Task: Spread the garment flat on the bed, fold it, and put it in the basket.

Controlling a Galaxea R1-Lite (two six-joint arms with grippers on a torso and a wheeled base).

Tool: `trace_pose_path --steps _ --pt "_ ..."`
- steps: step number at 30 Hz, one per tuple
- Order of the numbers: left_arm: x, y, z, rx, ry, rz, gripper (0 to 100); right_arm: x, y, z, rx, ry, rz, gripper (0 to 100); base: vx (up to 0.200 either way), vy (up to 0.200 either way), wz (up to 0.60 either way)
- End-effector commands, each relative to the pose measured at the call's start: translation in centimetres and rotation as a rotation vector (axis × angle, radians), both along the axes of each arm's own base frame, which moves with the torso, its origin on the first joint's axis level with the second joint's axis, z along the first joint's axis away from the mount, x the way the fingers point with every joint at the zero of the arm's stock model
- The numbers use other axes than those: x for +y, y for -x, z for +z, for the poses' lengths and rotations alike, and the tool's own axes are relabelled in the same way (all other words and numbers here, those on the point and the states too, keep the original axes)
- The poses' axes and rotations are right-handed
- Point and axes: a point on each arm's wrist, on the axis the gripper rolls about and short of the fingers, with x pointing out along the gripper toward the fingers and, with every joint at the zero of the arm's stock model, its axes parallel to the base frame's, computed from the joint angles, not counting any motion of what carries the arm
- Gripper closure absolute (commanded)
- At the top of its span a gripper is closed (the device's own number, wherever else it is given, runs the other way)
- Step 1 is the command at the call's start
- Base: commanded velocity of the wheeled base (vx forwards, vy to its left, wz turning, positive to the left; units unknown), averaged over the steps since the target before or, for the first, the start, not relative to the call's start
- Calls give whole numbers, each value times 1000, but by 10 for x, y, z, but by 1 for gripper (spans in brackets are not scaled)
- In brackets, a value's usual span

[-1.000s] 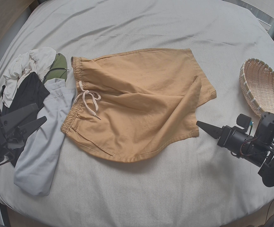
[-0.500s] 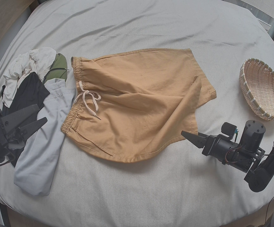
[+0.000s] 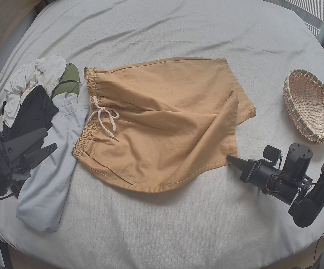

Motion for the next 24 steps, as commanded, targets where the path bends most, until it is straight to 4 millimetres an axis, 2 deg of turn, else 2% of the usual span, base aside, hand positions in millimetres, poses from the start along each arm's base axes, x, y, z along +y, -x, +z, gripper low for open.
trace_pose_path --steps 1,3,6,7,8,10,11,12,13,15,24 --pt "0 -1 -10 54 5 3 0 -11 16 13 -24 -3 -21 100 0 0 0" --pt "1 -6 -19 104 10 20 0 -22 31 21 -37 5 -38 100 0 0 0" --pt "1 -15 -27 126 0 69 0 -44 45 19 -20 93 -101 100 0 0 0" --pt "1 -15 -27 126 0 69 0 -44 45 19 -20 93 -101 100 0 0 0" --pt "-5 -18 -31 134 -17 76 0 -52 52 18 -10 112 -136 100 0 0 0" --pt "-8 -20 -35 140 -29 80 0 -55 55 18 -10 112 -149 100 0 0 0" --pt "-13 -26 -45 158 -71 104 0 -61 60 19 -11 114 -173 100 0 0 0" --pt "-13 -26 -45 158 -71 104 0 -61 60 19 -11 114 -173 100 0 0 0" --pt "-19 -32 -58 176 -135 126 0 -65 64 20 -11 114 -185 100 0 0 0" --pt "-23 -36 -67 179 -185 137 0 -66 69 19 -5 116 -186 100 0 0 0" --pt "-32 -34 -74 201 -207 97 0 -68 86 6 62 138 -173 100 0 0 0"
